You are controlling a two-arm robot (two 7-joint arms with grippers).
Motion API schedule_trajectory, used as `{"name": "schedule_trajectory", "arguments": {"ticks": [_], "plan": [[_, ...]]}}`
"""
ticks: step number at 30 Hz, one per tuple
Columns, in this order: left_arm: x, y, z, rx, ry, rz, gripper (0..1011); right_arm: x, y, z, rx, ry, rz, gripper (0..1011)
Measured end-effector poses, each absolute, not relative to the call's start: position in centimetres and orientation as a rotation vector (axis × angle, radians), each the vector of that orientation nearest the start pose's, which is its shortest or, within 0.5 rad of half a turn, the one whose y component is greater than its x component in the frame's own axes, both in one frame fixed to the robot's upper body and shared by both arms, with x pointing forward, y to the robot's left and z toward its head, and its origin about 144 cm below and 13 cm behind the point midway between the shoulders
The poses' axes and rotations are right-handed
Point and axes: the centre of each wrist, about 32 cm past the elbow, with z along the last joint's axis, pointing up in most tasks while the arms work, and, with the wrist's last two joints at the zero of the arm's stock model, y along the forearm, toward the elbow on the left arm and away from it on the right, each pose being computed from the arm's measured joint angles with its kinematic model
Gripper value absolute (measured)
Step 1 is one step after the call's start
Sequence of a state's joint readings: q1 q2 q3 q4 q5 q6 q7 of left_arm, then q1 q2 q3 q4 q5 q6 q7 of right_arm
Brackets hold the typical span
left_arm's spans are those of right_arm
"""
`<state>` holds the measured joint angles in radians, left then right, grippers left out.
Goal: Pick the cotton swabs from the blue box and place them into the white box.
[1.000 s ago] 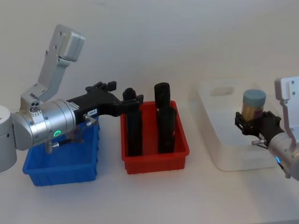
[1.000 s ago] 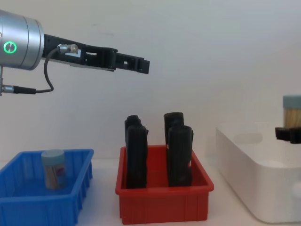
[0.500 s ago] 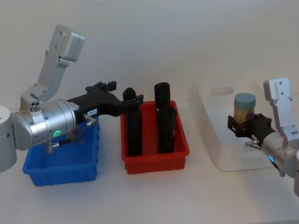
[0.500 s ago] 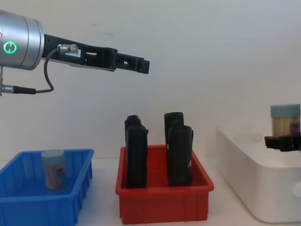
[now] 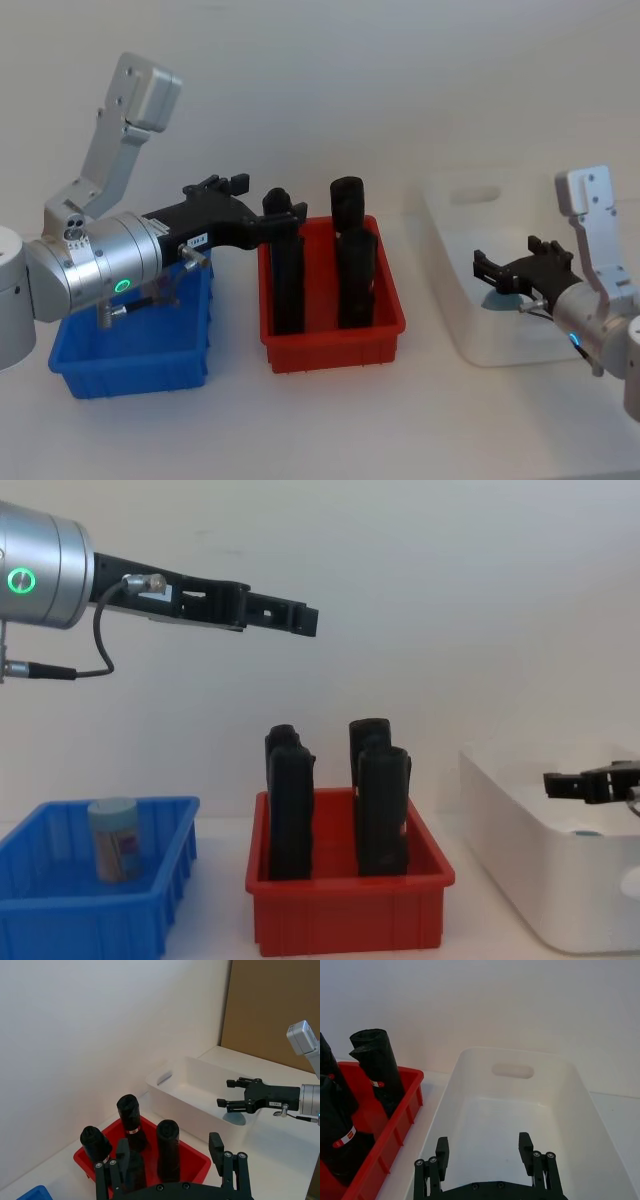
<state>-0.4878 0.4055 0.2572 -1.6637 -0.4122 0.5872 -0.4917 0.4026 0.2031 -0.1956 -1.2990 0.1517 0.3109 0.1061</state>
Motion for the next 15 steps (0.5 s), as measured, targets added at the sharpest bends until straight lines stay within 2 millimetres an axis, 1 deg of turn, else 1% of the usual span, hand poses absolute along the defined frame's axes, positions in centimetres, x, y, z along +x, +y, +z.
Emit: {"name": "schedule_trajectory", "arguments": {"ticks": [2, 4, 5, 7, 15], "plan": [[54.4, 25.72, 133.66, 0.17, 0.037, 0.833, 1004, 56.71, -24.49, 120.12, -0.247, 0.077, -1.347, 911], [54.4, 25.72, 133.66, 0.17, 0.037, 0.833, 1004, 56.72, -24.48, 120.12, -0.244, 0.074, -1.346, 943], [54.4, 25.72, 133.66, 0.17, 0.037, 0.833, 1004, 56.72, -24.48, 120.12, -0.244, 0.074, -1.346, 987], [54.4, 25.72, 133.66, 0.17, 0.037, 0.833, 1004, 56.72, -24.47, 120.12, -0.238, 0.069, -1.345, 1001], [54.4, 25.73, 133.66, 0.17, 0.037, 0.833, 1004, 56.53, -24.48, 120.21, -0.209, 0.04, -1.346, 1001]]}}
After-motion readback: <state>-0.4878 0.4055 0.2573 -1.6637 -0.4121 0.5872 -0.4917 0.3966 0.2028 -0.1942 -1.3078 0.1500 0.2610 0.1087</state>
